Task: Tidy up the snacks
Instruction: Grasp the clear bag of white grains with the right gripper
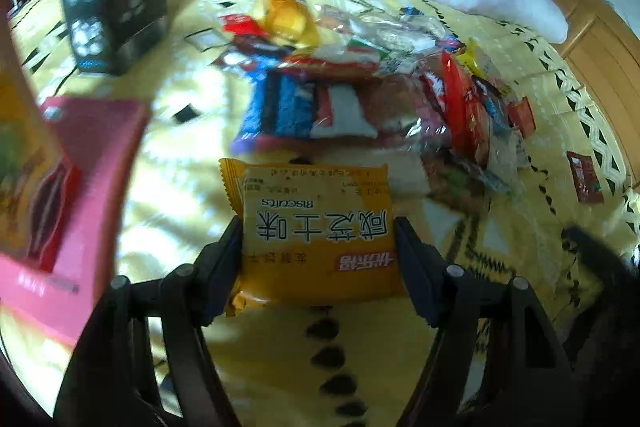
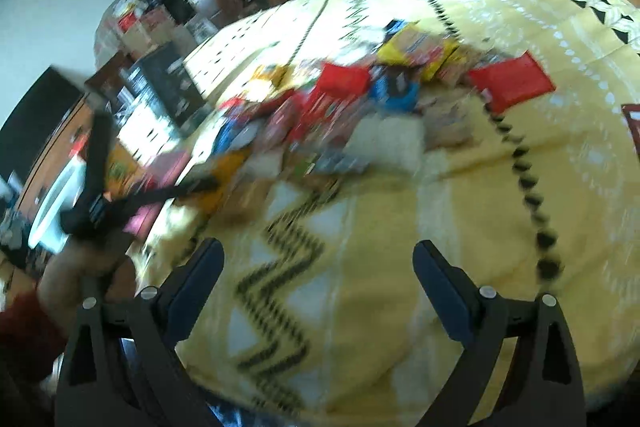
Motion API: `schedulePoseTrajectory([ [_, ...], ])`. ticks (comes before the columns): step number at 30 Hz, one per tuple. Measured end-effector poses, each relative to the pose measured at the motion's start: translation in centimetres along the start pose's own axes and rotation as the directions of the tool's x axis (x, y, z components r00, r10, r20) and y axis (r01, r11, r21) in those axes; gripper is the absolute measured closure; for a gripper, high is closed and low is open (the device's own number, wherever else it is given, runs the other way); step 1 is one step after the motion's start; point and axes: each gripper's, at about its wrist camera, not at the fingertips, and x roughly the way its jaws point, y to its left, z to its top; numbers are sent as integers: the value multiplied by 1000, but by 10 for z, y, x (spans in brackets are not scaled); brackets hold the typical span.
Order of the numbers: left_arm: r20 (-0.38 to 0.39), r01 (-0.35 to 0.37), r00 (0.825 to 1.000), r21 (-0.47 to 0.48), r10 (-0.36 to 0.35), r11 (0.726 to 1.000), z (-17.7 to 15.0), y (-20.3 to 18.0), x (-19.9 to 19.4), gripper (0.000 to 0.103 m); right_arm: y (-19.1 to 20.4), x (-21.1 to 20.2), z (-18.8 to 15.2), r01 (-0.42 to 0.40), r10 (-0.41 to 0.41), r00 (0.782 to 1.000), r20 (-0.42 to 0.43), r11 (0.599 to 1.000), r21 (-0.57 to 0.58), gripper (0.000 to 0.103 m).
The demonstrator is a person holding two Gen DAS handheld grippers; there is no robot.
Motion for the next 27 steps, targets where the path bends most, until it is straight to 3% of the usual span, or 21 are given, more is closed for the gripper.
schedulePoseTrajectory([
  [6,-23,2,1000,-44,-3,999,-4,12,2,30,-21,64,42,58,-55,995,-84,997,43,6],
  [10,-28,13,1000,-43,-14,999,-2,10,4,30,-32,96,61,69,-51,990,-128,987,146,5],
  [14,-41,19,999,-39,-21,999,-3,6,9,30,-36,112,66,70,-49,992,-112,979,191,4],
  [16,-45,20,999,-33,-21,999,-4,4,9,30,-38,113,62,65,-45,993,-109,980,188,11],
  [18,-43,21,999,-31,-23,999,-4,4,9,30,-37,102,57,63,-48,995,-91,982,177,32],
  [20,-42,25,999,-31,-26,999,-5,3,8,30,-38,89,50,44,-30,997,-75,982,184,39],
  [27,-32,17,999,-30,-18,999,-10,6,3,30,-30,52,23,28,-22,998,-51,992,127,46],
])
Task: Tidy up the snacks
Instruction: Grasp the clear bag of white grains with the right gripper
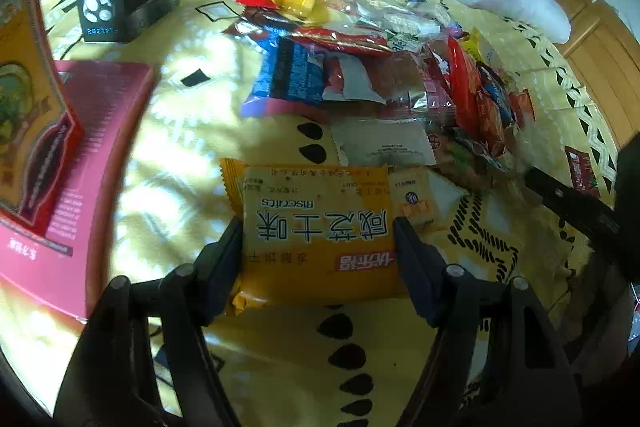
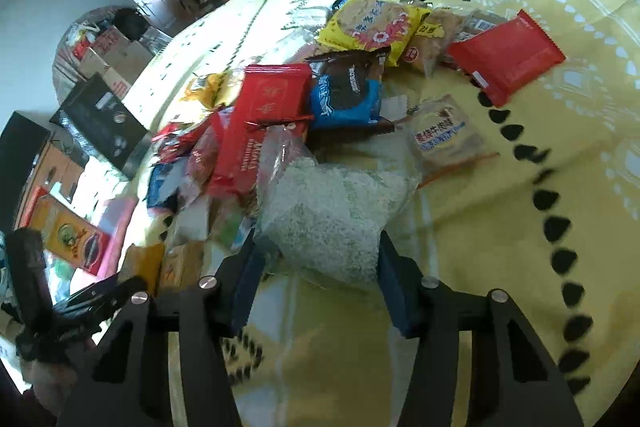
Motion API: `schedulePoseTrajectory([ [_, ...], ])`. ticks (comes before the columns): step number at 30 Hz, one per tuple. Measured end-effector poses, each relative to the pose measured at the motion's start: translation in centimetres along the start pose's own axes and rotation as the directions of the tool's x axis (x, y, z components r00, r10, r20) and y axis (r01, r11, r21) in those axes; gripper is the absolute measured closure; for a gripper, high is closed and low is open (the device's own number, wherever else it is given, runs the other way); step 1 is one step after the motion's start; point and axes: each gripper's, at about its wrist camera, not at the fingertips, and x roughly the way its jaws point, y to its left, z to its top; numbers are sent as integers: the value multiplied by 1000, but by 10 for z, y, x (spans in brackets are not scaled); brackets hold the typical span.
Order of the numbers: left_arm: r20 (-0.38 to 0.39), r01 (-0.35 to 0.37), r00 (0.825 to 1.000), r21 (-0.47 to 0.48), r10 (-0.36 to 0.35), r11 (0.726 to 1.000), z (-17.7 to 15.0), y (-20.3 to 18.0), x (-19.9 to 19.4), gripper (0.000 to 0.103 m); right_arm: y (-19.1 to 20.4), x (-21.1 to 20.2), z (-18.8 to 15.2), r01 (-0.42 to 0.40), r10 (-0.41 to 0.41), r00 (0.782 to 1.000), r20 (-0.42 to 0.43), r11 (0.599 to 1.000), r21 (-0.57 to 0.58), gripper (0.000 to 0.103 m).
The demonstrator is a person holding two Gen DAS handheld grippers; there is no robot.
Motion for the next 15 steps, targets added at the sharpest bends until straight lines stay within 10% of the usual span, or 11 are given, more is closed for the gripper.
schedulePoseTrajectory([
  [15,204,-49,979,97,29,994,17,-24,-61,31,32,-62,-15,22,-11,996,85,991,-131,46],
])
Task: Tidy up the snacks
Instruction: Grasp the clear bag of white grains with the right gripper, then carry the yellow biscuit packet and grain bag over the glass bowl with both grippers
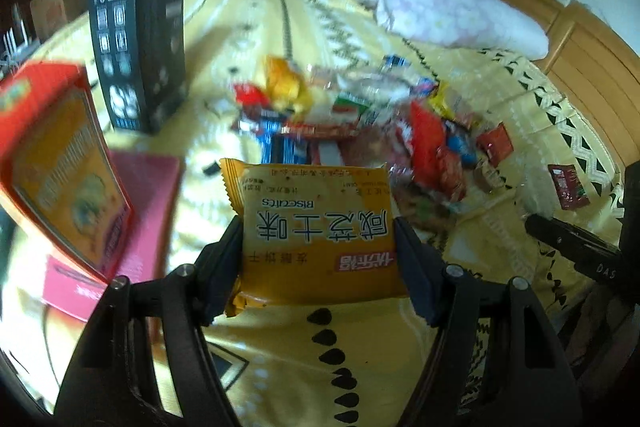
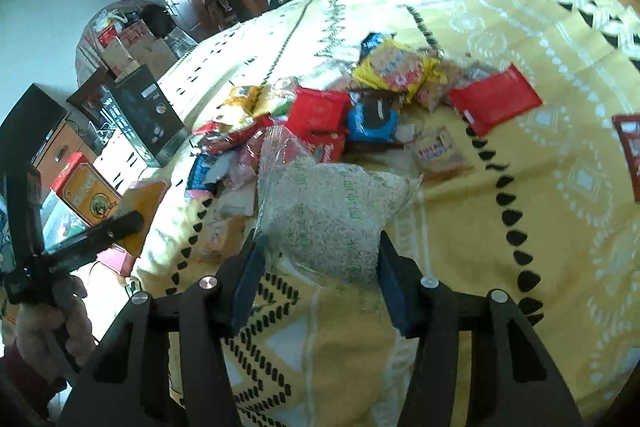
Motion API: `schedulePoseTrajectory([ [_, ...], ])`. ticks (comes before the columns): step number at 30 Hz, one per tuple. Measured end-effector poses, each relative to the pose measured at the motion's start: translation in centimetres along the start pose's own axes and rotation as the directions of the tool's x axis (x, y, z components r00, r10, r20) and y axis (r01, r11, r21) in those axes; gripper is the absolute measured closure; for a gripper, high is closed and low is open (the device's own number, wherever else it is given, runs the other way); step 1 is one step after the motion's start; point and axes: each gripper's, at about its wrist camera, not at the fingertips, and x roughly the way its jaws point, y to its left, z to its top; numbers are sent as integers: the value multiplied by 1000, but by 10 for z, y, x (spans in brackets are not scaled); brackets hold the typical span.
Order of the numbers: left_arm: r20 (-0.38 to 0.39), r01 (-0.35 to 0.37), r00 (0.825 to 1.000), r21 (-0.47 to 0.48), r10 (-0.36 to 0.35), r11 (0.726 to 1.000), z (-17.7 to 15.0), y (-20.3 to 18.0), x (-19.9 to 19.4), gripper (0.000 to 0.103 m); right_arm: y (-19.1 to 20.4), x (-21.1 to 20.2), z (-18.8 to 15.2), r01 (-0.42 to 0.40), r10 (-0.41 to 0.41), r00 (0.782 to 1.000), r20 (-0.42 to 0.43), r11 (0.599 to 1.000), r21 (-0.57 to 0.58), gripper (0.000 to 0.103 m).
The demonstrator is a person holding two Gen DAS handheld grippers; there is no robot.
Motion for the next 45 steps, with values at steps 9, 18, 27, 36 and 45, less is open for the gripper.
schedulePoseTrajectory([
  [9,35,-25,999,40,23,999,3,-9,-13,31,15,-4,-2,-14,14,1000,-4,1000,-18,46],
  [18,54,-71,996,31,69,997,7,-4,-19,31,24,-5,-3,-9,9,1000,-12,999,-40,46],
  [27,124,-180,977,38,175,983,26,15,-42,31,47,-14,8,-17,18,1000,18,995,-95,45],
  [36,205,-286,938,-4,280,958,47,39,-75,31,93,-31,39,-41,59,995,80,975,-217,45],
  [45,261,-330,905,-71,337,941,59,75,-106,31,167,-37,84,-90,144,980,138,937,-337,46],
])
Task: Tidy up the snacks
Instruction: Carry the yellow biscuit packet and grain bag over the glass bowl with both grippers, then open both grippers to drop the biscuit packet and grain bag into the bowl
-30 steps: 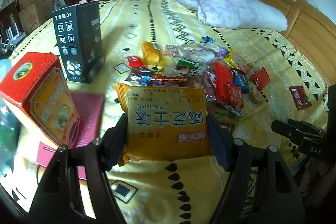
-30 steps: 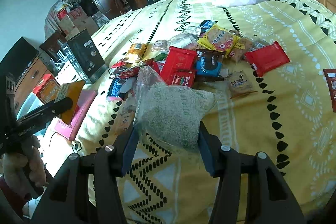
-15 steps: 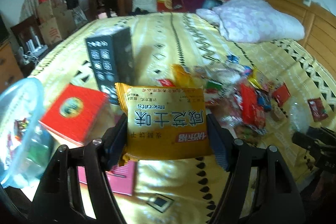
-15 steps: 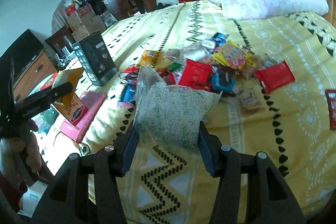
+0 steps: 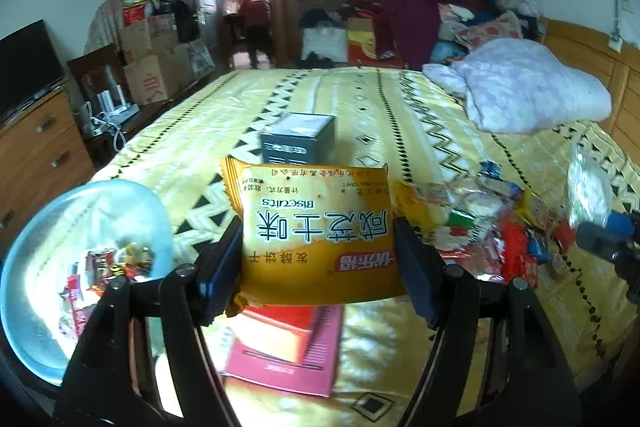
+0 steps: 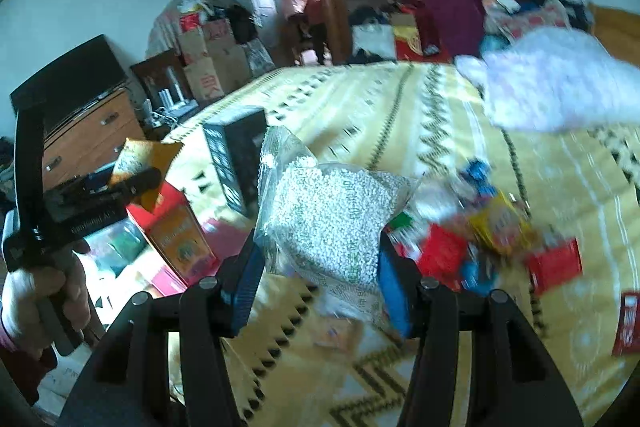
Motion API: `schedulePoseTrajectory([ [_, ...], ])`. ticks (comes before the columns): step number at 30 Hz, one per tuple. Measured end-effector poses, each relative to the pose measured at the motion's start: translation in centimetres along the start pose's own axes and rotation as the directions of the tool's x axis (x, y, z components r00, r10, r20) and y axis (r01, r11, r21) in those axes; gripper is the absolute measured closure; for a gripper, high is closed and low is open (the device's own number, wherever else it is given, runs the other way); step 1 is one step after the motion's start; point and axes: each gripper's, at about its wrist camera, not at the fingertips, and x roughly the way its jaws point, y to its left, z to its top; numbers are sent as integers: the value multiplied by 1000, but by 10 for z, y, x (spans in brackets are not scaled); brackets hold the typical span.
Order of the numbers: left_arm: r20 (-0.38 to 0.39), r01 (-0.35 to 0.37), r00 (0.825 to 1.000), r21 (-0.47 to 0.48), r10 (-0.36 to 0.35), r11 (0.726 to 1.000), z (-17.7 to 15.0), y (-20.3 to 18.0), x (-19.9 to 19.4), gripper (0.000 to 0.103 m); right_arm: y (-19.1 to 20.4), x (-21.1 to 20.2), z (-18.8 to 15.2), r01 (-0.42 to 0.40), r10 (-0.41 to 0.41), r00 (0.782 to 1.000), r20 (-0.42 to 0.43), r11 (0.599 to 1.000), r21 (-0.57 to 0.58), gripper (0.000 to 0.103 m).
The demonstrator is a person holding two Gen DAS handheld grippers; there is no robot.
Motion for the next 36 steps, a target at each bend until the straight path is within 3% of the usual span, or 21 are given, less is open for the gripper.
schedulePoseTrajectory([
  [10,23,-88,996,-114,91,990,6,77,-12,31,98,30,56,-123,130,990,45,984,-129,46],
  [18,22,-176,982,-220,185,960,6,155,-22,31,190,66,92,-253,265,964,36,947,-201,46],
  [28,-68,-310,949,-378,307,873,-11,249,-17,31,306,129,107,-411,396,911,-113,873,-260,46],
  [31,-119,-336,941,-422,316,842,-23,270,-10,31,338,148,102,-452,419,891,-173,848,-275,46],
  [36,-177,-351,936,-459,303,816,-40,288,-3,31,365,174,88,-510,450,854,-263,823,-249,46],
])
